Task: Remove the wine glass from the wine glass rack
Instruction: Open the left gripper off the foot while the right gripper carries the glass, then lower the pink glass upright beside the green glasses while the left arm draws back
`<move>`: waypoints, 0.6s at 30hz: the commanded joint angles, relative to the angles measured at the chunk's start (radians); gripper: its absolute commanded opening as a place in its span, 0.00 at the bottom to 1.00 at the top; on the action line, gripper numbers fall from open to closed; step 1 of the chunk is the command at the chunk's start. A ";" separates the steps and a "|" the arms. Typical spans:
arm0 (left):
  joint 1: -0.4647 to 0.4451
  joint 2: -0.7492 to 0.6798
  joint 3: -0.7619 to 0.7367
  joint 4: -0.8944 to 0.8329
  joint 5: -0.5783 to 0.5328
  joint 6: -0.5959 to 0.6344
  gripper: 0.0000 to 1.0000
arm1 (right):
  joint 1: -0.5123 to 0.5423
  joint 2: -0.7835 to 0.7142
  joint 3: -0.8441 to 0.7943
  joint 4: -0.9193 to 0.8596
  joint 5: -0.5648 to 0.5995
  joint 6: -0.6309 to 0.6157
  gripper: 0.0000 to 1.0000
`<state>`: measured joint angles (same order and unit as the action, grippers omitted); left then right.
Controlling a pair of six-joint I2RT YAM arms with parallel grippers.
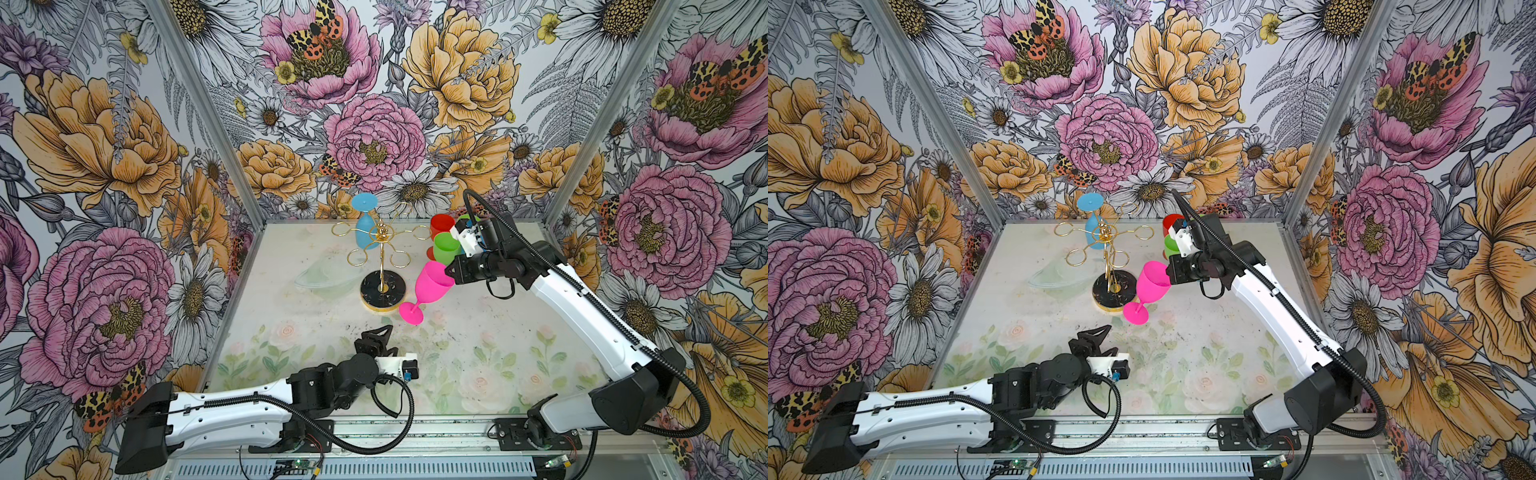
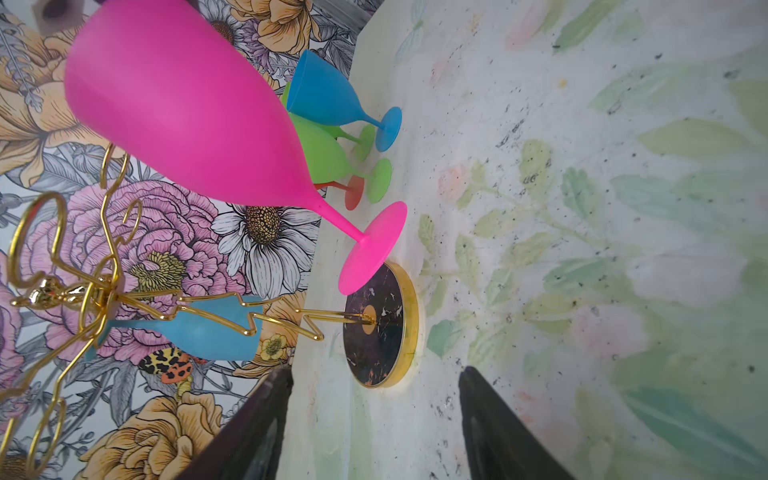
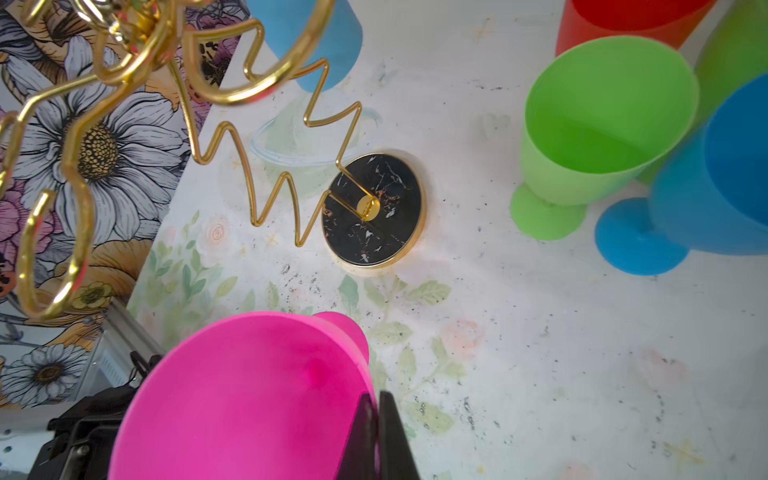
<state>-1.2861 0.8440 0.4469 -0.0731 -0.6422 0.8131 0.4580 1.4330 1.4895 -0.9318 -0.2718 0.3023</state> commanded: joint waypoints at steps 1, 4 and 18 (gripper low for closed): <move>0.039 -0.020 0.050 -0.004 0.022 -0.243 0.72 | 0.008 -0.027 -0.013 0.014 0.159 -0.030 0.00; 0.078 -0.026 0.109 -0.080 0.029 -0.367 0.80 | 0.013 -0.016 -0.019 0.014 0.227 -0.038 0.00; 0.343 -0.112 0.270 -0.334 0.388 -0.700 0.88 | 0.033 0.063 -0.053 0.057 0.446 -0.016 0.00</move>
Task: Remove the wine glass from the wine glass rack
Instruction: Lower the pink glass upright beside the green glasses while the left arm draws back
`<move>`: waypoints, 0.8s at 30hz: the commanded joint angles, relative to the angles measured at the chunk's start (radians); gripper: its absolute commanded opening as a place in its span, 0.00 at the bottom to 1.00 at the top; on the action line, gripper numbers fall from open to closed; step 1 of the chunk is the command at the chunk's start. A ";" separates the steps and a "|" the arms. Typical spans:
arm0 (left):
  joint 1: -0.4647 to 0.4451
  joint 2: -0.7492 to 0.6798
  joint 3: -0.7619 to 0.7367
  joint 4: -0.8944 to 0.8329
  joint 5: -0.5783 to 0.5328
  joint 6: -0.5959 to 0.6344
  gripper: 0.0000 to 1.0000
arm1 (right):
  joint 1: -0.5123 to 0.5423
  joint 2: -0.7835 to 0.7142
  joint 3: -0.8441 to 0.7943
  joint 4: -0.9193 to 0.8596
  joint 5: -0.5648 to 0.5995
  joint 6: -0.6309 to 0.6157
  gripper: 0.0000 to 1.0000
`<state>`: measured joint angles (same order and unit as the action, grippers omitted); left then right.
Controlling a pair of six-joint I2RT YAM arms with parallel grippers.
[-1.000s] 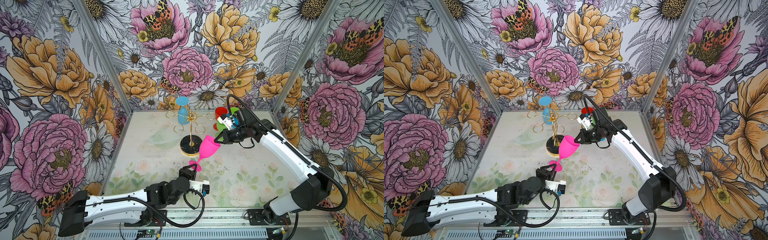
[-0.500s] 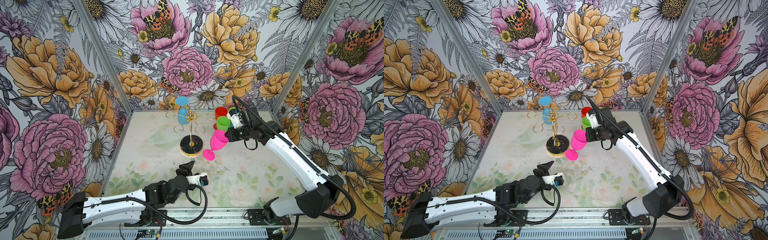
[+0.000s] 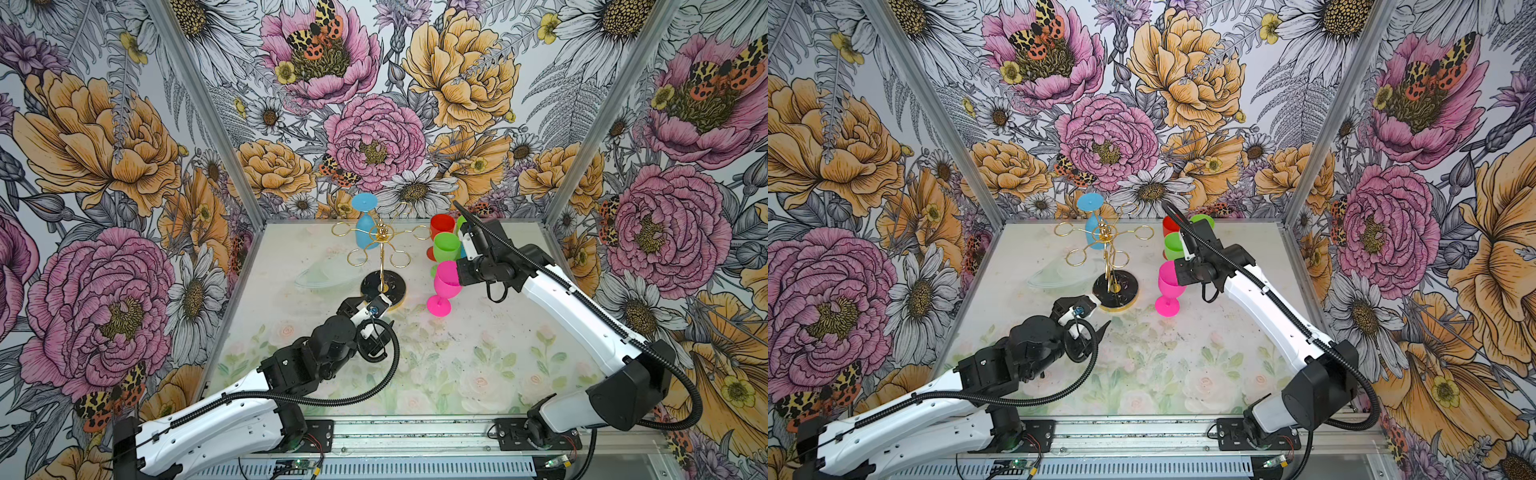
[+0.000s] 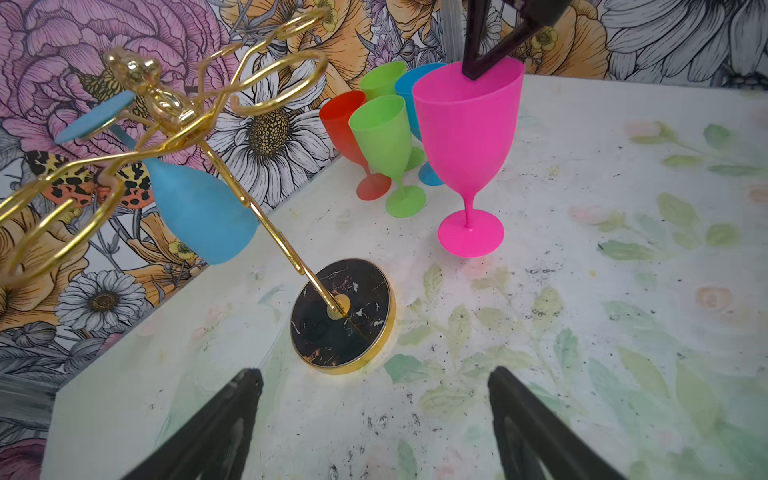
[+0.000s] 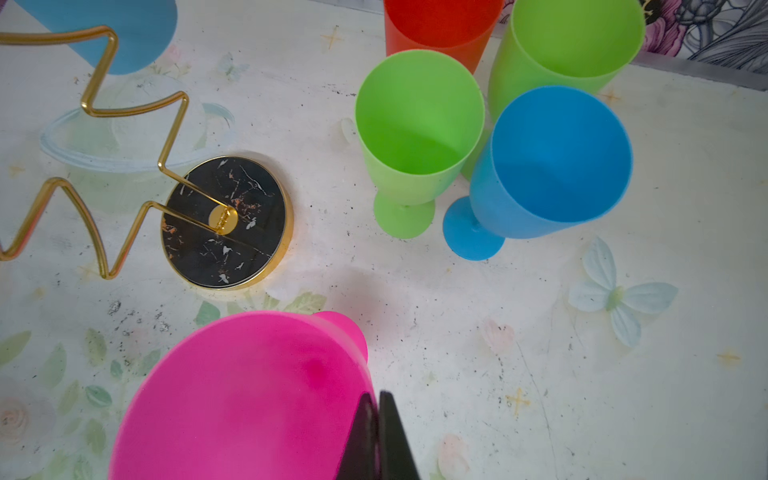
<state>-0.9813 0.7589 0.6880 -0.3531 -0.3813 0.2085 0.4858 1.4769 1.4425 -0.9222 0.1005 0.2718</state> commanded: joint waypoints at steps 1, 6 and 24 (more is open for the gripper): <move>0.057 -0.039 0.026 -0.055 0.143 -0.106 0.88 | 0.005 0.024 -0.011 0.055 0.079 0.018 0.00; 0.116 -0.094 0.008 -0.058 0.153 -0.145 0.90 | 0.005 0.048 -0.024 0.089 0.091 0.032 0.00; 0.251 -0.085 0.030 -0.061 0.154 -0.198 0.91 | 0.007 0.112 -0.050 0.154 0.132 0.038 0.00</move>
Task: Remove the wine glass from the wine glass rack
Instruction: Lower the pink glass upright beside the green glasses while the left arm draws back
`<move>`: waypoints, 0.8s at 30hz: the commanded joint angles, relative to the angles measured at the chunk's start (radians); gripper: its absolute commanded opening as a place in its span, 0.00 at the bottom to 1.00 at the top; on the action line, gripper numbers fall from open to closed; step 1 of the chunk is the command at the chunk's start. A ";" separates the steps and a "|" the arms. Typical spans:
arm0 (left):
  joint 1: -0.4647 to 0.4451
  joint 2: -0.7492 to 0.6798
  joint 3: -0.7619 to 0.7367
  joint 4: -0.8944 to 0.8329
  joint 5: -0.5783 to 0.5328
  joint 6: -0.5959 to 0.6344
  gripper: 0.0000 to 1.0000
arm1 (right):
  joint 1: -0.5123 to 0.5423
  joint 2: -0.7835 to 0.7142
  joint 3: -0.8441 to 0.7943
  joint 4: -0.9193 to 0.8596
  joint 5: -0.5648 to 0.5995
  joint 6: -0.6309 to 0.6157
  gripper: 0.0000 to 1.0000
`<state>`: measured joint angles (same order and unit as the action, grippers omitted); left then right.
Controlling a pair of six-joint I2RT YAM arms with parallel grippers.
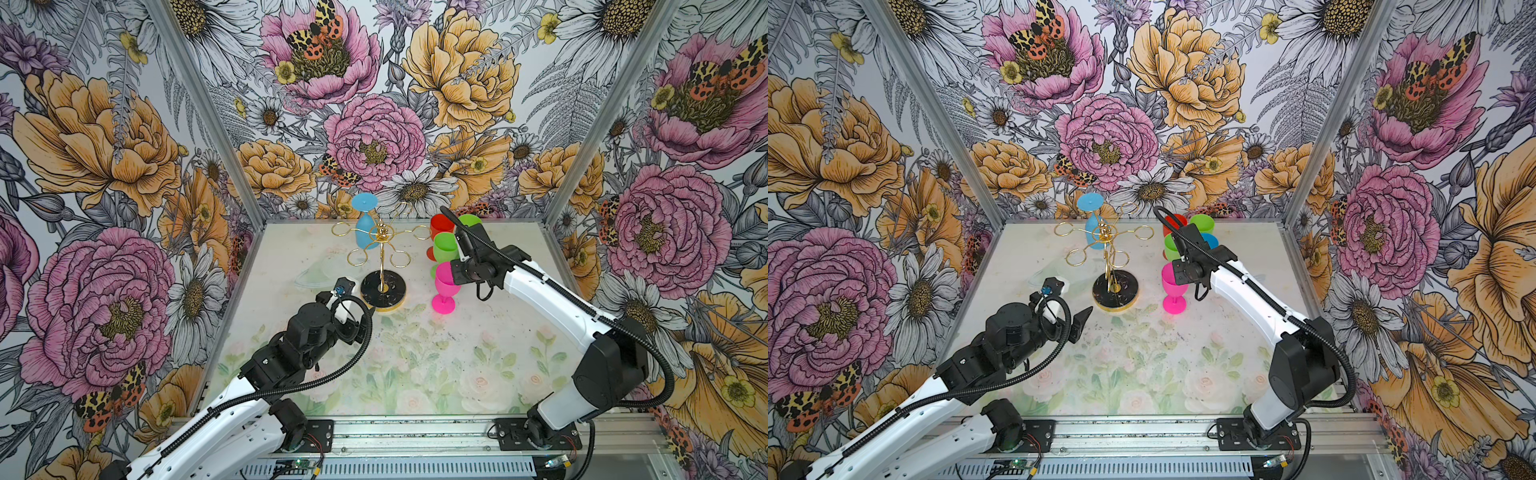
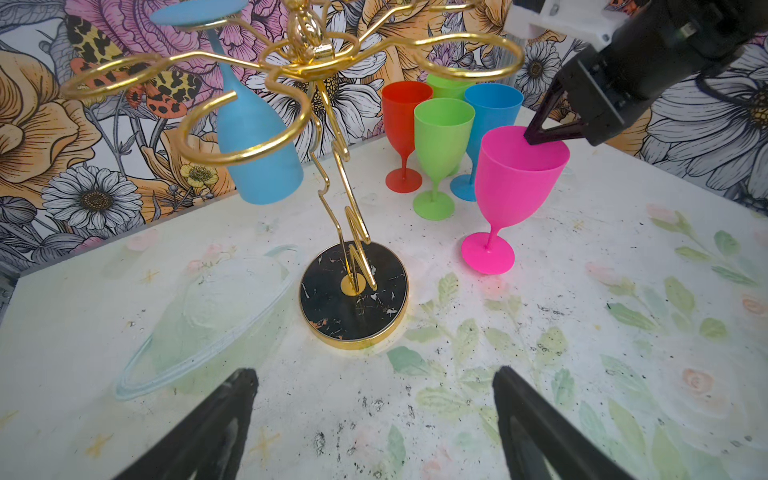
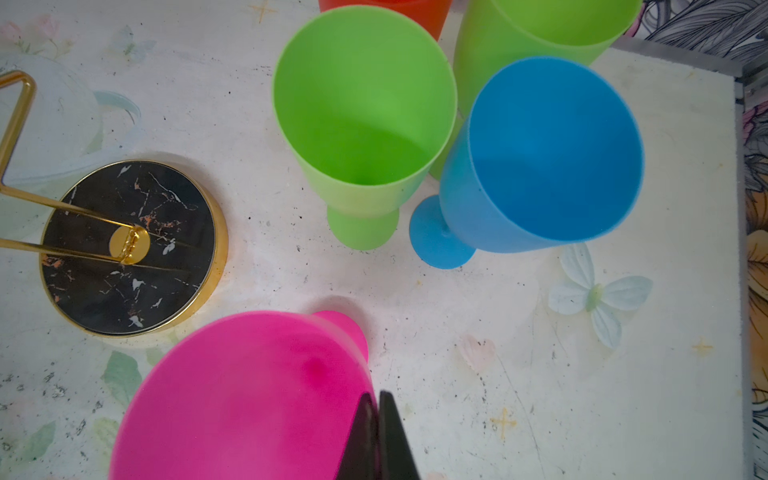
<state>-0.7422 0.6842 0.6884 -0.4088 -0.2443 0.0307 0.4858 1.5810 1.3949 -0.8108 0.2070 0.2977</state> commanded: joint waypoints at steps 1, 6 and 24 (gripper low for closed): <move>0.015 -0.014 0.028 -0.005 0.015 -0.023 0.91 | 0.007 0.008 -0.004 0.046 0.025 0.013 0.00; 0.023 -0.031 0.023 -0.002 0.000 -0.024 0.91 | 0.007 0.017 -0.015 0.072 0.034 0.008 0.00; 0.030 -0.049 0.019 -0.005 -0.018 -0.020 0.92 | -0.004 0.068 -0.017 0.132 0.047 0.006 0.00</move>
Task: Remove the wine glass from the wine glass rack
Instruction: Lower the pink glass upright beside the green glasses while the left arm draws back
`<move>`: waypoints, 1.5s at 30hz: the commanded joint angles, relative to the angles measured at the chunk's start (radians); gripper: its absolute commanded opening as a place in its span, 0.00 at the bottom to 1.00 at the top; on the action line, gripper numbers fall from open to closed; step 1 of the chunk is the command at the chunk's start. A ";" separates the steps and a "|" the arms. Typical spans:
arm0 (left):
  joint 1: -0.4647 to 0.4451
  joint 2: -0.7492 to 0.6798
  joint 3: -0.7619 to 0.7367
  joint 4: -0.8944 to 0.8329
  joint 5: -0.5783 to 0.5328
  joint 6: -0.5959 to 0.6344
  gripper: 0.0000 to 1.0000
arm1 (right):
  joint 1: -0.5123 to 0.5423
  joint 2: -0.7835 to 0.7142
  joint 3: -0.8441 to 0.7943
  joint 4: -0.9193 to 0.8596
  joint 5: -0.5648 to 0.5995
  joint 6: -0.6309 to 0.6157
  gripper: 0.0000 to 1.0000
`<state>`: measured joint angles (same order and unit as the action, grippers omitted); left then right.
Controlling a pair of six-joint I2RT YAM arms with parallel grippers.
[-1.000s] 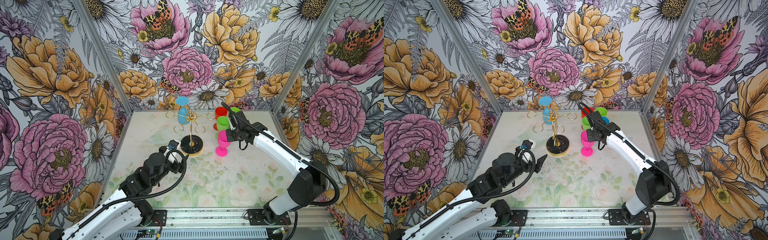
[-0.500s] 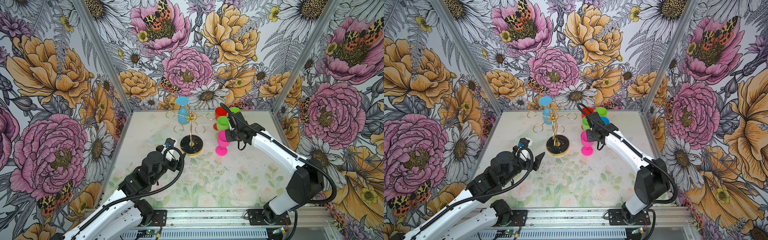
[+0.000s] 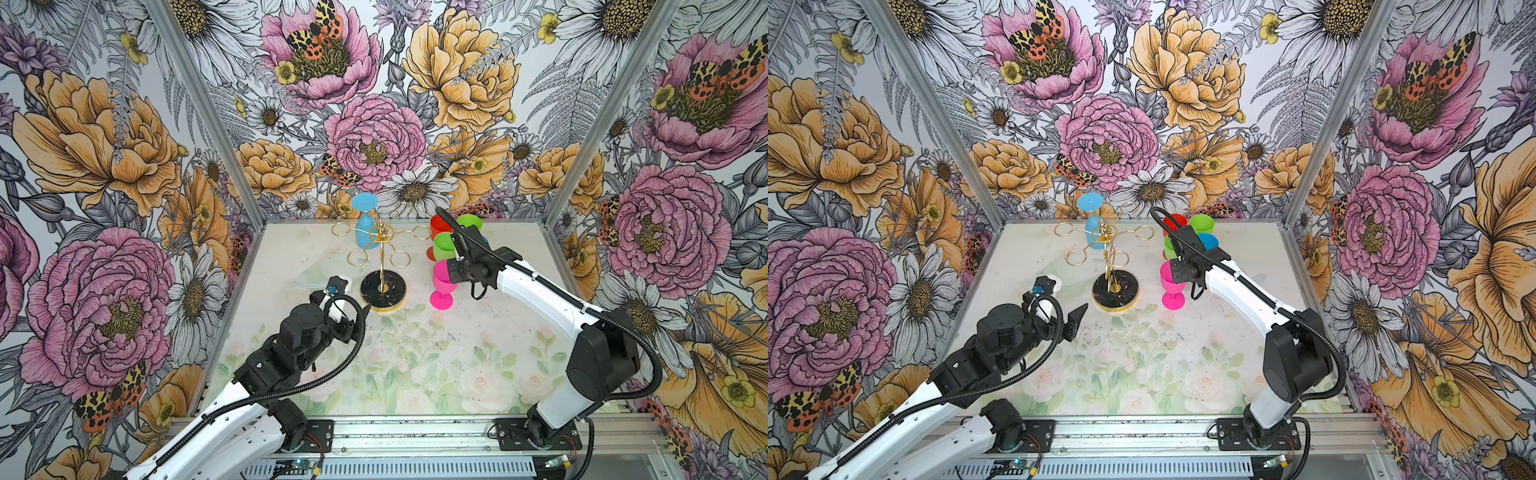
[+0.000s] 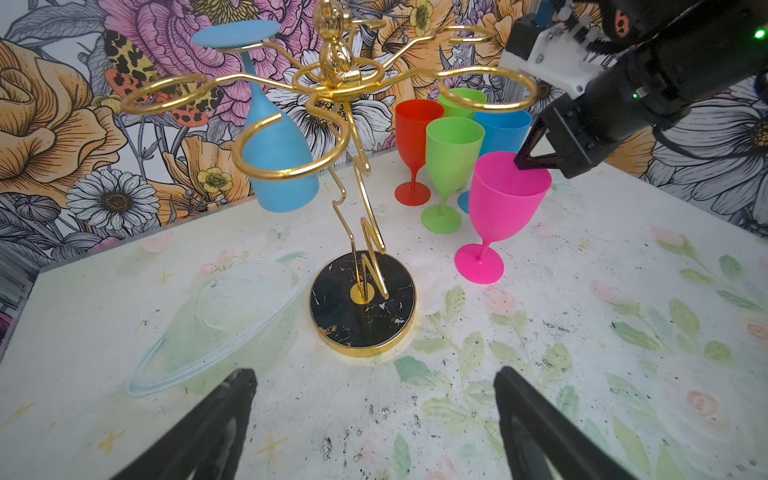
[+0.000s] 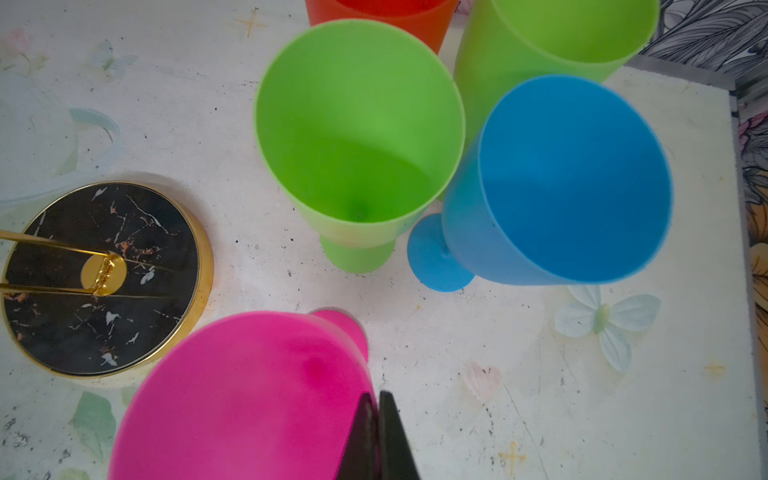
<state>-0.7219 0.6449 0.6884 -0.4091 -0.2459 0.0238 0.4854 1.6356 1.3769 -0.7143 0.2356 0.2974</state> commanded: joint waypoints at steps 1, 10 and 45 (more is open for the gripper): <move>0.011 -0.010 0.019 -0.005 -0.017 -0.013 0.92 | -0.006 0.015 0.002 0.038 0.017 0.007 0.00; 0.015 -0.006 0.019 -0.003 -0.017 -0.011 0.92 | -0.022 0.030 0.005 0.042 0.004 0.009 0.00; 0.030 -0.005 0.019 -0.003 -0.009 -0.009 0.93 | -0.051 0.057 0.052 0.053 -0.051 0.007 0.14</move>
<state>-0.7025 0.6449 0.6884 -0.4091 -0.2459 0.0238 0.4370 1.6844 1.4067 -0.6609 0.2012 0.2977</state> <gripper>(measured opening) 0.925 0.136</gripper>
